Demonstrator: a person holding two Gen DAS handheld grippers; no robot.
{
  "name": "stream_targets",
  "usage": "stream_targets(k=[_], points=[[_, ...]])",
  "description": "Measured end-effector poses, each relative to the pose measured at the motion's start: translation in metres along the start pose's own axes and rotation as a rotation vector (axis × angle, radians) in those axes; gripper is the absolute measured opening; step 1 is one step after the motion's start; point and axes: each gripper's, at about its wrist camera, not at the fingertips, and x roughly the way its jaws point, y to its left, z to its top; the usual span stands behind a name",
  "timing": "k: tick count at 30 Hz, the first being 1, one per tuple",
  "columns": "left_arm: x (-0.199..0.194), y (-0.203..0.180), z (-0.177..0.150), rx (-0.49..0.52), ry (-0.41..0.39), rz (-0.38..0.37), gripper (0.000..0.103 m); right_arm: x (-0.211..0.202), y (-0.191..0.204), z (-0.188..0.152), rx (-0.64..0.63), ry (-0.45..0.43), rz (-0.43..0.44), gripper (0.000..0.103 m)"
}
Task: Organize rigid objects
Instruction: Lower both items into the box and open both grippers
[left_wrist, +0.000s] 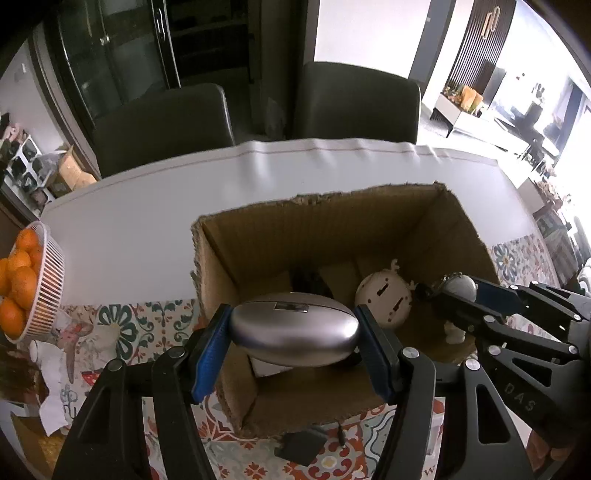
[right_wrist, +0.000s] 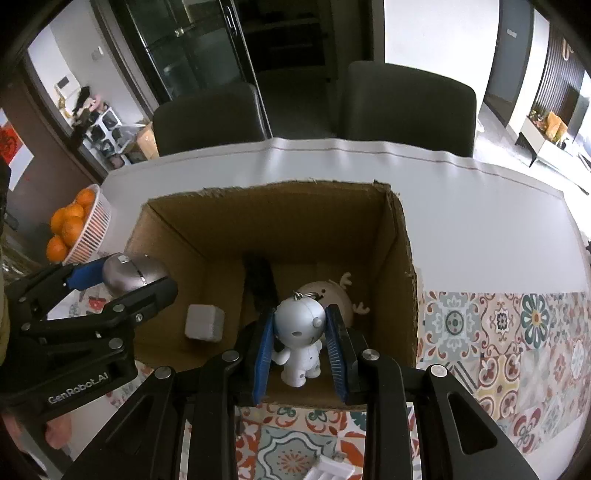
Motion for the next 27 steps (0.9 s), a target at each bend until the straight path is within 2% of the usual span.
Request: stream_targets(k=[5,12,24,27], points=[[0.013,0.000,-0.006,-0.008,0.043,0.000,0.065,0.011,-0.002,-0.001,0.004,0.025,-0.012,0.029],[0.014,-0.004,-0.008,0.011,0.045,0.019,0.065,0.023,-0.008,-0.005,0.014,0.053,-0.015,0.029],[0.005,-0.008,-0.012,0.000,0.040,0.018,0.065,0.003,-0.010,-0.010,0.024,-0.007,-0.060,0.032],[-0.007,-0.008,-0.016,-0.007,0.010,0.018,0.065,-0.007,-0.009,-0.014,0.031,-0.036,-0.075,0.032]])
